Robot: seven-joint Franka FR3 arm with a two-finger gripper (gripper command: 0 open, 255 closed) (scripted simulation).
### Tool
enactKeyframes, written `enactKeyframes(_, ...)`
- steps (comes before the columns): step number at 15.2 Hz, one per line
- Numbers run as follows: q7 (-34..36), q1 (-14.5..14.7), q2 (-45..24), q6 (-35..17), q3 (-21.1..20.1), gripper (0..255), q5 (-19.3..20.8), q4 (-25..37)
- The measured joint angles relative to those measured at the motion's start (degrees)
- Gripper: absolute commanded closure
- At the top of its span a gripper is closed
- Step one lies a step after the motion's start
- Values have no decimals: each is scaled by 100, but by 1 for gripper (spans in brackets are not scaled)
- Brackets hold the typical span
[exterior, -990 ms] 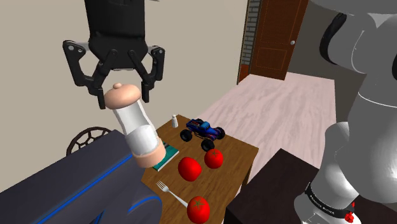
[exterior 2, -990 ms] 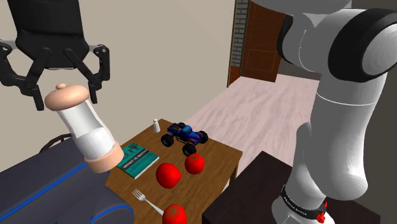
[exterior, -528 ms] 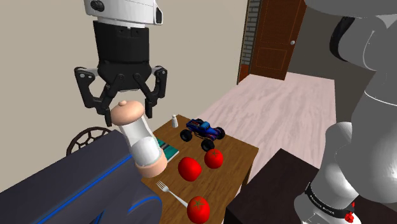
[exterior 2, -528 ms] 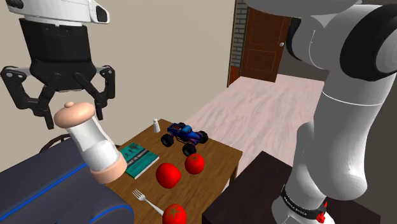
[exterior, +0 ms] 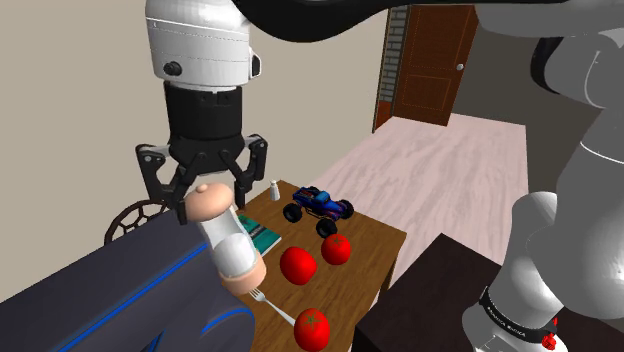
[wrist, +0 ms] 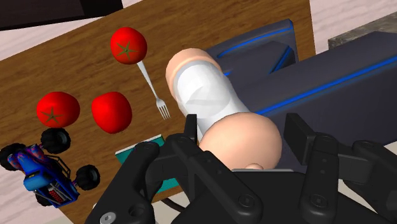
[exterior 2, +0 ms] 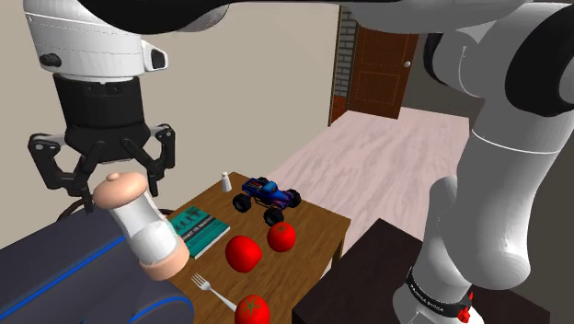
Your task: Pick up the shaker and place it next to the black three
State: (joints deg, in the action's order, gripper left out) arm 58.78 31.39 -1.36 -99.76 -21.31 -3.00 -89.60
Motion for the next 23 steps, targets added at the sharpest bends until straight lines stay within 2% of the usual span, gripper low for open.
enactKeyframes(11,-90,-16,131,-894,14,255,-67,-1020)
enactKeyframes(23,-126,-7,74,-1795,5,255,-66,-1868)
